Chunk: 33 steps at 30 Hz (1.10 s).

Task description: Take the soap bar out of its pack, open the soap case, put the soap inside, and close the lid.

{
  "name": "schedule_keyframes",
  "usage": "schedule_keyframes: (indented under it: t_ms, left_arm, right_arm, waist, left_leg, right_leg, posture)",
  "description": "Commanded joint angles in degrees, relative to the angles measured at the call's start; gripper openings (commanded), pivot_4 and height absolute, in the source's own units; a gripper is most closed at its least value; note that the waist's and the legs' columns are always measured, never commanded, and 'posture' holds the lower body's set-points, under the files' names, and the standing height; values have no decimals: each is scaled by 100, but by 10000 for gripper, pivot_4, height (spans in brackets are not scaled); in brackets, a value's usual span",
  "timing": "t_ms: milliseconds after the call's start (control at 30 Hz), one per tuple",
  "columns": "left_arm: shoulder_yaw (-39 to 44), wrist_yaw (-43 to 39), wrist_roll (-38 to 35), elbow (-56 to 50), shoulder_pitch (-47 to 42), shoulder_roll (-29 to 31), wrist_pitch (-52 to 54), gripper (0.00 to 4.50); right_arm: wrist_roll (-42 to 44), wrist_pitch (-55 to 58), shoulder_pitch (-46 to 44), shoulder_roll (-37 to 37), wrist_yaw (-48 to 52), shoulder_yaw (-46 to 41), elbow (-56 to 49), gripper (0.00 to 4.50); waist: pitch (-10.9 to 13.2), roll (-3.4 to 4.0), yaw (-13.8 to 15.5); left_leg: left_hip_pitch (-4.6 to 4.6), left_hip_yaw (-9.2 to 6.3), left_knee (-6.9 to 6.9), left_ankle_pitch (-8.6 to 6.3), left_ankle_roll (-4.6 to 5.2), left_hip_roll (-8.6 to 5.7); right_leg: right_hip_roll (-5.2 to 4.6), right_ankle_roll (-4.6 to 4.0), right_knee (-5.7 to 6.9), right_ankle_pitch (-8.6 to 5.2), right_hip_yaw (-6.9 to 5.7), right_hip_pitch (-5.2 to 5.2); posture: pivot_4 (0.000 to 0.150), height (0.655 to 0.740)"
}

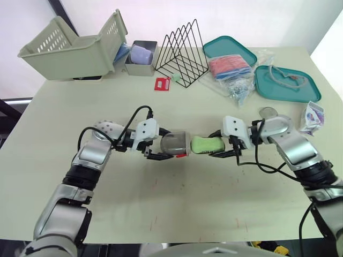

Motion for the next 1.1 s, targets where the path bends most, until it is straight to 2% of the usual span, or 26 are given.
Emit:
schedule_keyframes:
  t_ms: [33,333,667,700,767,800,867,1100]
  left_arm:
    - [-44,-21,-44,-210,-102,-49,8,34116]
    - [-173,157,0,-242,-245,-341,52,34116]
    - [-290,354,120,-151,-366,-671,71,34116]
    - [-300,360,139,-122,-374,-681,48,34116]
    - [-315,362,169,-61,-392,-695,5,34116]
    - [-324,360,178,-31,-406,-703,-11,34116]
    - [-339,359,187,7,-431,-720,-26,34116]
    - [-364,344,175,57,-492,-769,-43,34116]
  right_arm:
    - [-2,-3,-151,46,-31,-16,-116,24321]
    - [-193,42,-333,43,-35,124,-85,24321]
    - [-329,717,-595,-123,28,263,-543,24321]
    - [-291,794,-606,-129,49,240,-604,32327]
    - [-195,850,-611,-146,124,196,-707,38650]
    - [-150,823,-609,-164,173,175,-739,43220]
    - [-74,767,-603,-200,238,139,-777,44902]
    - [66,614,-455,-509,313,-80,-648,44902]
  waist:
    - [0,0,1]
    - [0,0,5]
    - [0,0,3]
    - [0,0,4]
    - [0,0,2]
    - [0,0,2]
    - [0,0,3]
    - [0,0,14]
  left_leg:
    - [0,0,0,0,0,0]
    - [0,0,0,0,0,0]
    - [-1,-2,1,0,0,-1]
    - [-1,-2,1,0,0,-1]
    - [-1,-2,1,0,0,0]
    - [-1,-2,1,0,0,-1]
    - [-1,-2,1,0,0,-1]
    - [-3,-2,1,0,0,-1]
  right_leg:
    - [0,0,0,0,0,0]
    - [0,0,0,0,0,0]
    - [0,0,0,0,-1,0]
    - [0,0,0,0,-1,0]
    - [0,0,0,0,-1,0]
    - [0,0,0,0,0,0]
    - [0,0,-1,0,-1,0]
    - [-1,0,-2,0,-2,0]
  posture:
    - [1500,7400]
    - [1500,7400]
    - [1500,7400]
    - [1500,7400]
    - [1500,7400]
    - [1500,7400]
    - [1500,7400]
    - [1500,7400]
